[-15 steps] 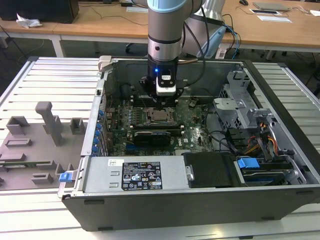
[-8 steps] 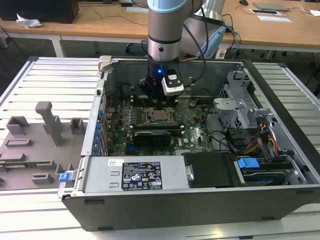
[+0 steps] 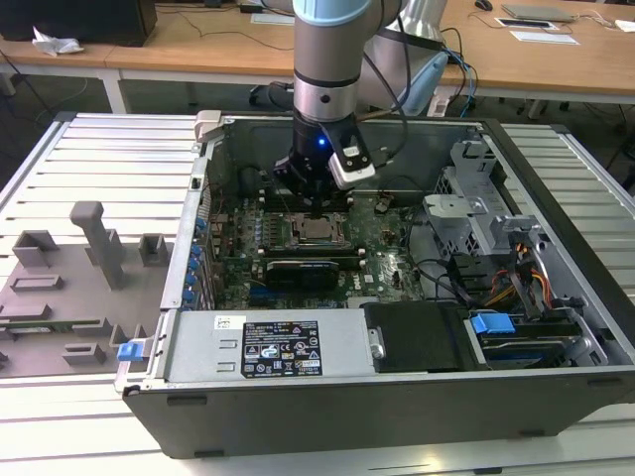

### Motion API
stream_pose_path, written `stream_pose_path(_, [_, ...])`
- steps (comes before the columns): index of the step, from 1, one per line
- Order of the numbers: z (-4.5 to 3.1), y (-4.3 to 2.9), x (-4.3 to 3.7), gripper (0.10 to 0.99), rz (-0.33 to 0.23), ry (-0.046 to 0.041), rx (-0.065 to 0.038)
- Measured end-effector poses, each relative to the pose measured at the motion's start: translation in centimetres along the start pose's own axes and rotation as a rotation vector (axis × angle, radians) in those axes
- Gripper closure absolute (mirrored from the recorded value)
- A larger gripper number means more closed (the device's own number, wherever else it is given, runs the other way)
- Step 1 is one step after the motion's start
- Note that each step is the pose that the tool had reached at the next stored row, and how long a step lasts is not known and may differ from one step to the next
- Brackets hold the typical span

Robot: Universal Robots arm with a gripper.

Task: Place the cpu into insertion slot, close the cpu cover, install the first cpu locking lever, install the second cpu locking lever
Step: 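Close the cpu cover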

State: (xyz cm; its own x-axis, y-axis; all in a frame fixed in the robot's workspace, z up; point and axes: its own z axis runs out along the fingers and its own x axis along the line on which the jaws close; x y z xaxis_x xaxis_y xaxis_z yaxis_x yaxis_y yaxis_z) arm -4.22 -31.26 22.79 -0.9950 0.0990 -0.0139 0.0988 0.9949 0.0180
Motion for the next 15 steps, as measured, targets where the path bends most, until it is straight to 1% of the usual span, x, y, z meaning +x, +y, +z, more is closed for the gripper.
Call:
stream_pose_path(3, [0.07,0.0,0.0,0.98,-0.062,0.0011,-0.001])
stream_pose_path(4, [0.12,0.0,0.0,0.98,-0.091,0.0017,0.0])
stream_pose_path(8, [0.25,-0.15,0.03,0.98,-0.142,0.0025,0.002])
stream_pose_path(13, [0.33,-0.74,0.31,0.98,-0.157,0.0028,0.002])
stream_pose_path(15, [0.35,-0.8,0.34,0.98,-0.159,0.0027,0.002])
